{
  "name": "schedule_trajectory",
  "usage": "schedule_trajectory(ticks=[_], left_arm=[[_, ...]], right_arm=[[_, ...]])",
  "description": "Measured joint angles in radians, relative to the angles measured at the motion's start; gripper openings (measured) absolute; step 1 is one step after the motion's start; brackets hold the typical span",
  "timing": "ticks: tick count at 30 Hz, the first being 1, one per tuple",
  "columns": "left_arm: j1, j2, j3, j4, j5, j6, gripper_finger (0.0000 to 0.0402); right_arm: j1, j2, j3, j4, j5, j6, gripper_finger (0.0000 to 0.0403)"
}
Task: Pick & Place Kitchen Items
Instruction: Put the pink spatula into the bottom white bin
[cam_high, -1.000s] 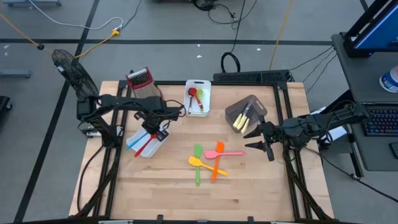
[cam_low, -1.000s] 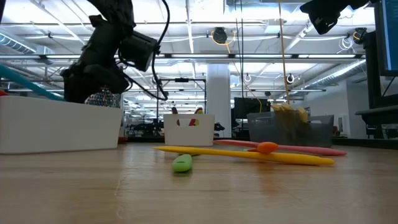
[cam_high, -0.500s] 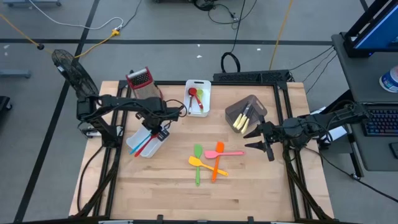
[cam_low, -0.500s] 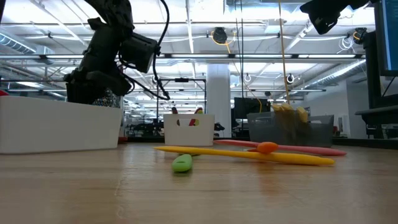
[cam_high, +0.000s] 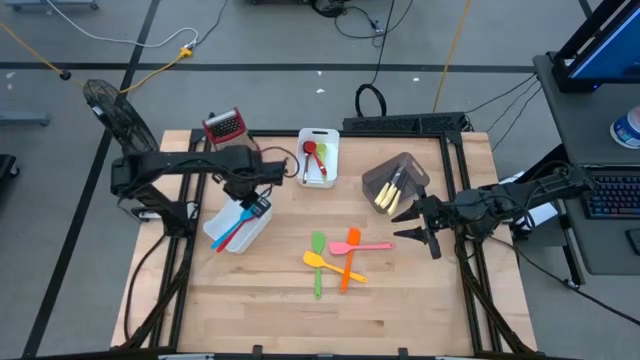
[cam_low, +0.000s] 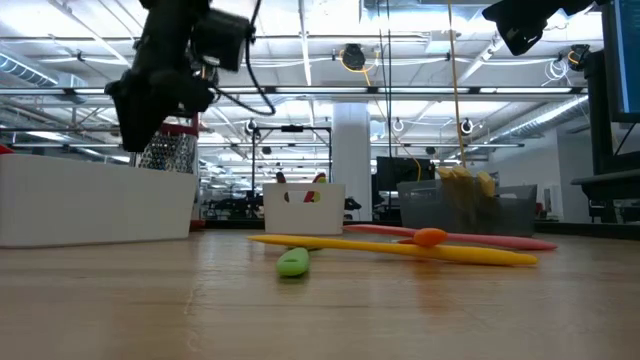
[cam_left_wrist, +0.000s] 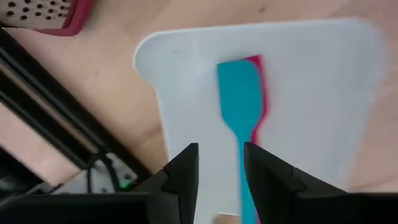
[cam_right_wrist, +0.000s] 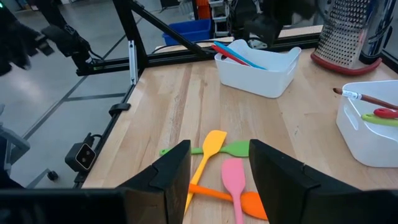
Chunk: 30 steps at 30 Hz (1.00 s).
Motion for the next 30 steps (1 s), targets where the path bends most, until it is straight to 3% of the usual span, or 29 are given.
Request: schedule_trajectory(ticks=[7, 20, 23, 30], left_arm=[[-0.070, -0.102, 0.065, 0.097, 0.015, -0.151, 0.0131], [-0.347, -0.129, 0.072, 0.596, 0.065, -0.358, 0.0131], [-0.412, -0.128, 0.071, 0.714, 0.009, -0.328, 0.0131], [-0.550, -0.129, 0.071, 0.892, -0.234, -0.126, 0.0131]], right_arm=[[0.000, 0.000, 0.000, 0.000, 0.000, -0.005, 0.0155], [0.000, 0.000, 0.000, 0.000, -0.004, -0.008, 0.0155], [0.000, 0.000, 0.000, 0.001, -0.005, 0.011, 0.0155], [0.000, 0.013, 0.000, 0.008, -0.006, 0.016, 0.0155]])
